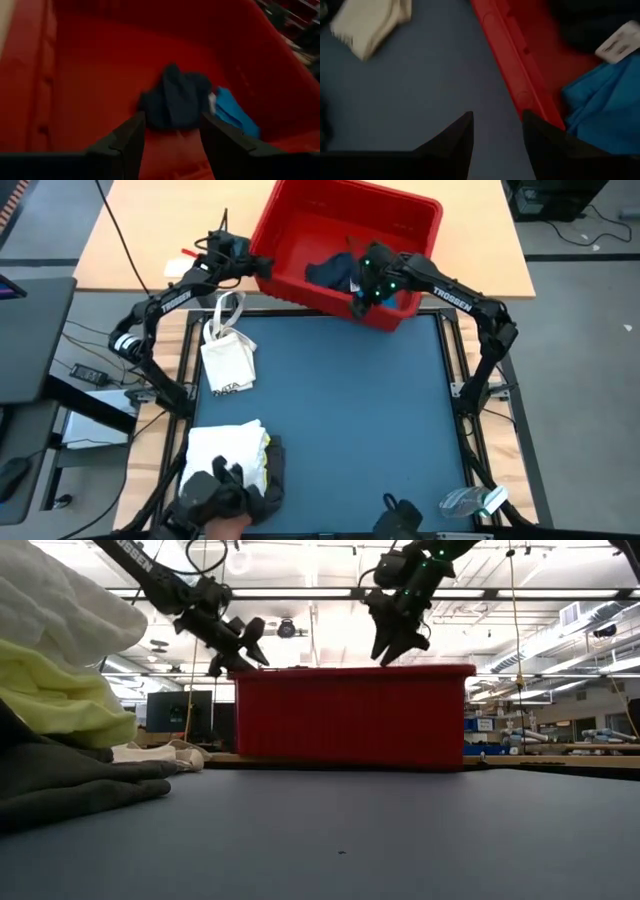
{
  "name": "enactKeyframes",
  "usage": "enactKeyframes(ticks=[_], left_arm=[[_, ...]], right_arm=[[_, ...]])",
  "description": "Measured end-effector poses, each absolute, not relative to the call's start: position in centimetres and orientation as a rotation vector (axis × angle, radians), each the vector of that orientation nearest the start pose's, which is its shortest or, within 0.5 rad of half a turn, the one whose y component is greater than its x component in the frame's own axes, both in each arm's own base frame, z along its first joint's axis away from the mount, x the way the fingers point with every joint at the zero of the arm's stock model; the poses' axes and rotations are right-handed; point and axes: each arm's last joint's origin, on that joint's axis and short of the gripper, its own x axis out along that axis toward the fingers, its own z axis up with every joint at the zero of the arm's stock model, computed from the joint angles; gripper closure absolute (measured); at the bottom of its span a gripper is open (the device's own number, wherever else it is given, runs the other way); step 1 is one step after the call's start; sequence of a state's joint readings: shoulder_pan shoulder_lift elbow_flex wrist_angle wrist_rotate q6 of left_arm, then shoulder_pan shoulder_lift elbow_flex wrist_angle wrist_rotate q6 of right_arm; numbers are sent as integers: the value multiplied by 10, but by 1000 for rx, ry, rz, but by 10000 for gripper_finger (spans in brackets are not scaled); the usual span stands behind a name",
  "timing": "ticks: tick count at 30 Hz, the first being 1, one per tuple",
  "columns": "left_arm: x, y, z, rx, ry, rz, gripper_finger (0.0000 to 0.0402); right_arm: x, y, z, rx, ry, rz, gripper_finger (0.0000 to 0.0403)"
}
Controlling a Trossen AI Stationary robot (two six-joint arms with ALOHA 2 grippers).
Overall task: Fold laundry
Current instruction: Remove the black shorts from the bin
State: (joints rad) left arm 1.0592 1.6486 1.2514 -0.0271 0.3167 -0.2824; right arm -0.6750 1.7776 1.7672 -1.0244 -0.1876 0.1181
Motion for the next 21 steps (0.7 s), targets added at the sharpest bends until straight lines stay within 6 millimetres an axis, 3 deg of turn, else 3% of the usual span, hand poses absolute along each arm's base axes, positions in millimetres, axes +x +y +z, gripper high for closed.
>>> enactKeyframes(ticks=[5,12,18,21], left_arm=[[211,291,297,-606,316,641,210],[238,230,306,-649,468,531,210],[256,196,301,-652,593,459,210],[264,184,297,-647,635,430,210]], right_arm=[[287,-211,331,550,1061,-456,231],[274,-199,333,533,1196,-427,231],[265,-189,358,558,1037,-261,231],[265,-196,375,482,870,-310,231]])
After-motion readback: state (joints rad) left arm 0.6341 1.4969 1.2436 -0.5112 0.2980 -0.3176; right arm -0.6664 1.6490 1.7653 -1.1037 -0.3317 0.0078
